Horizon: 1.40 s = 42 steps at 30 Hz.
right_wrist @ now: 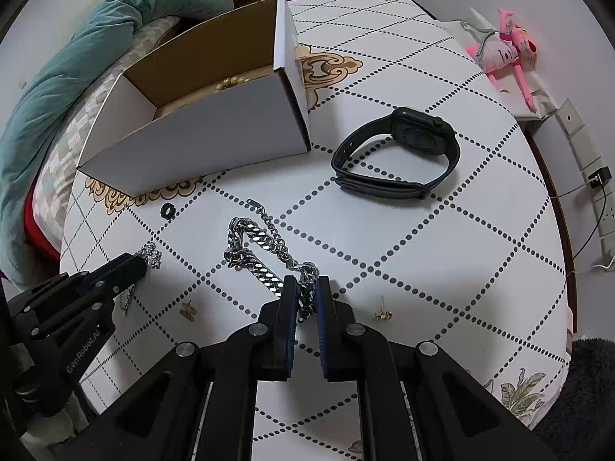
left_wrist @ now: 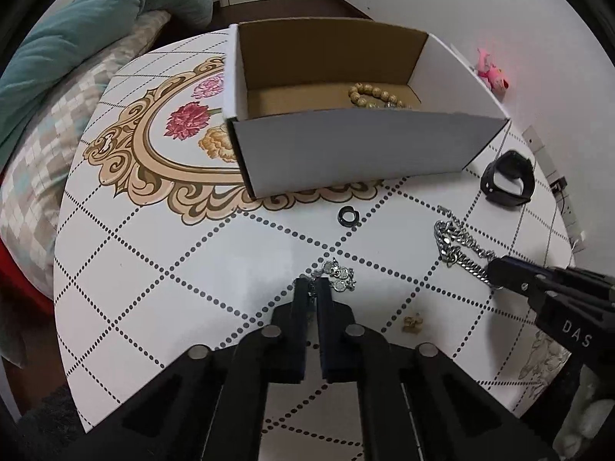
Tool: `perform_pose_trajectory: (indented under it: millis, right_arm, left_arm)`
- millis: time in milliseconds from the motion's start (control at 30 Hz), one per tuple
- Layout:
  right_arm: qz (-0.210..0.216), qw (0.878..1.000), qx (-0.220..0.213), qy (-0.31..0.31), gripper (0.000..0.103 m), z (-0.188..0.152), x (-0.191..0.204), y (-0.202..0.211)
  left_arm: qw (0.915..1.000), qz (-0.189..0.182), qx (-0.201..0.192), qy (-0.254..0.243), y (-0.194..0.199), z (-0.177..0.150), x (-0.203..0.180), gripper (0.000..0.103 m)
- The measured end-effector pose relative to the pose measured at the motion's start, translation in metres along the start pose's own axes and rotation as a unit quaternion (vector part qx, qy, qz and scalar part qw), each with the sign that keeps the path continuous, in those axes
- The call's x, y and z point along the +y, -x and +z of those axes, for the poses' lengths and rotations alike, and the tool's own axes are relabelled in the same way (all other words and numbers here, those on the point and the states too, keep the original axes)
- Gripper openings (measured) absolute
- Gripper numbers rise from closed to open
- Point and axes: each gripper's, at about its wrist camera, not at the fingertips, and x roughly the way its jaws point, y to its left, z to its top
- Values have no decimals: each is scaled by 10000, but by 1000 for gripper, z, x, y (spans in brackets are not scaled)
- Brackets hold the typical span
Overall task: Organize jewelry
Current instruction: 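Grasp the thick silver chain bracelet with the right gripper while the left gripper grasps the silver charm bracelet, then lower both bracelets into the box and open both grippers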
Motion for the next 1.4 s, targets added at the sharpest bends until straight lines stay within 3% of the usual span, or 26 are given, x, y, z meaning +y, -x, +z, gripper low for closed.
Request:
perform_pose_trajectory:
  millis: [367, 533, 633, 667, 800, 867, 1033, 1067, 1100, 1133, 1200, 1400]
  right_arm:
    - [397, 9988, -282, -14, 10, 5, 5, 25]
    - [484, 9979, -422, 52, 10, 11, 13, 38]
    - [481, 9979, -424, 30, 9, 12, 12, 37]
    - [480, 9980, -410, 9, 9, 12, 11, 36]
    - [457, 9984, -319, -112, 9, 9, 5, 29]
    - [446, 9985, -281, -153, 9, 7, 1, 25]
    - [405, 9987, -217, -219, 9, 6, -4, 19]
    - [400, 9987, -211, -220, 9, 6, -4, 18]
    - [394, 9988, -209, -221, 9, 5, -5, 18]
    - [386, 9988, -202, -229, 9, 5, -6, 16]
    - [389, 9988, -184, -243, 9, 5, -6, 15]
    - [419, 9986, -188, -264, 9, 4, -5, 14]
  left_arm:
    - [9968, -464, -298, 581, 39, -2, 36, 0]
    - [9942, -784, -359, 636, 35, 6, 47, 3]
    - [9964, -628, 80, 565, 13, 6, 45, 14]
    - [9971, -536, 148, 511, 9, 5, 43, 24]
    - [9989, -406, 180, 164, -3, -2, 30, 47]
    - [9995, -253, 184, -100, -6, -2, 20, 53]
    - [9991, 103, 61, -414, -8, -3, 5, 52]
    - [9989, 141, 43, -449, -9, -3, 4, 47]
    - [9984, 239, -9, -518, -9, -2, 1, 29]
    - [9983, 221, -60, -543, -8, -1, -1, 17]
    - [9986, 178, -49, -486, -8, 3, -1, 6]
    - [9998, -54, -76, -174, -9, 6, 8, 7]
